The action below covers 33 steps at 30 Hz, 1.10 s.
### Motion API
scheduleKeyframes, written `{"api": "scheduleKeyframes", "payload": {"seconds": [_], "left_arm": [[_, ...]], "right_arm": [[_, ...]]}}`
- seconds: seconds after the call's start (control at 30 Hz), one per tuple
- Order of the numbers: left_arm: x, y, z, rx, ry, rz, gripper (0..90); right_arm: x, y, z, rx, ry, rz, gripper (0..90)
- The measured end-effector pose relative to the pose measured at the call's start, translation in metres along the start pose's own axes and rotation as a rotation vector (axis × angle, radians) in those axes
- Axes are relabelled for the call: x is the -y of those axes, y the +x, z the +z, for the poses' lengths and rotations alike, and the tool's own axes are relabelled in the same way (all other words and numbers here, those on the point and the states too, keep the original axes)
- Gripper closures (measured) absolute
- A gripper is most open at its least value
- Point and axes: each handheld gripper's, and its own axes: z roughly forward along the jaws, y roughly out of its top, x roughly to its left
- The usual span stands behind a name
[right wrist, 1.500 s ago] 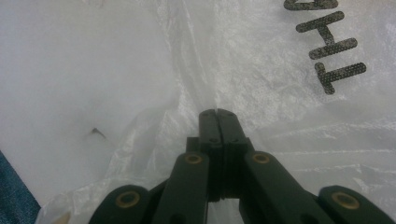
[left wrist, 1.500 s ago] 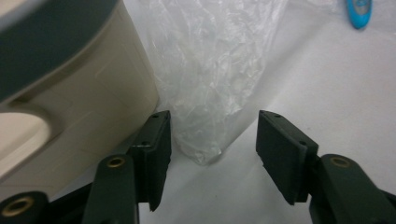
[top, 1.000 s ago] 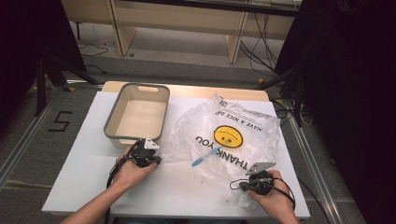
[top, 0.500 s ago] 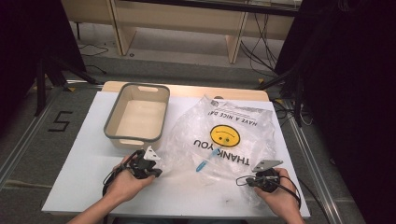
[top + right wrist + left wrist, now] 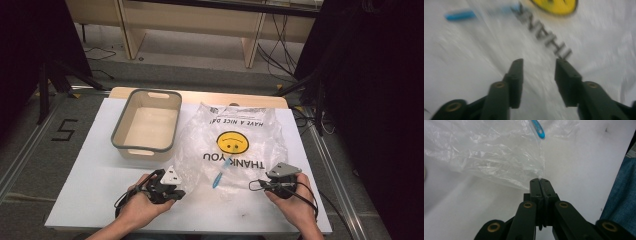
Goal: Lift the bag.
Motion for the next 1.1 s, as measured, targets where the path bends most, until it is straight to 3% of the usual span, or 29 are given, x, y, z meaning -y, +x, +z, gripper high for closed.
{"api": "scheduleKeyframes", "payload": {"seconds": [0.07, 0.13, 0.2, 0.3, 0.4, 0.53, 0.67, 0.73, 0.77, 0.87, 0.93, 1.0, 1.1], "left_arm": [[-0.002, -0.001, 0.0, 0.004, -0.004, 0.008, 89.4], [-0.003, -0.002, 0.0, 0.007, -0.006, 0.011, 89.5], [-0.004, -0.003, 0.001, 0.006, -0.003, 0.018, 89.4], [-0.004, -0.002, 0.001, 0.008, -0.002, 0.016, 89.4], [-0.005, -0.001, 0.0, 0.007, -0.012, 0.017, 89.4], [-0.005, 0.0, -0.002, -0.002, -0.029, 0.012, 89.4], [-0.006, 0.001, -0.004, -0.007, -0.044, 0.005, 89.4], [-0.006, 0.001, -0.004, -0.008, -0.044, 0.006, 89.4], [-0.006, 0.0, -0.004, -0.008, -0.044, 0.006, 89.4], [-0.005, 0.001, -0.003, -0.011, -0.041, 0.005, 89.4], [-0.005, 0.003, -0.002, -0.01, -0.038, 0.002, 89.4], [-0.005, 0.004, -0.001, -0.015, -0.038, -0.005, 89.4], [-0.005, 0.006, 0.0, -0.018, -0.037, -0.01, 89.4]], "right_arm": [[-0.012, 0.011, -0.003, -0.045, -0.086, -0.041, 47.3], [-0.025, 0.027, -0.001, -0.098, -0.153, -0.122, 41.7], [-0.037, 0.041, 0.005, -0.146, -0.19, -0.166, 36.9], [-0.05, 0.057, 0.022, -0.198, -0.186, -0.225, 32.9], [-0.058, 0.07, 0.04, -0.224, -0.154, -0.249, 32.0], [-0.057, 0.069, 0.039, -0.222, -0.143, -0.247, 30.9], [-0.041, 0.049, 0.014, -0.193, -0.134, -0.167, 30.3], [-0.023, 0.028, -0.007, -0.151, -0.119, -0.083, 30.0], [-0.023, 0.028, -0.007, -0.151, -0.119, -0.083, 30.0], [0.013, -0.002, -0.038, -0.117, -0.128, 0.031, 27.0], [0.019, -0.007, -0.042, -0.107, -0.129, 0.047, 27.1], [0.036, -0.015, -0.05, -0.095, -0.122, 0.095, 26.4], [0.052, -0.014, -0.046, -0.104, -0.092, 0.125, 22.5]]}}
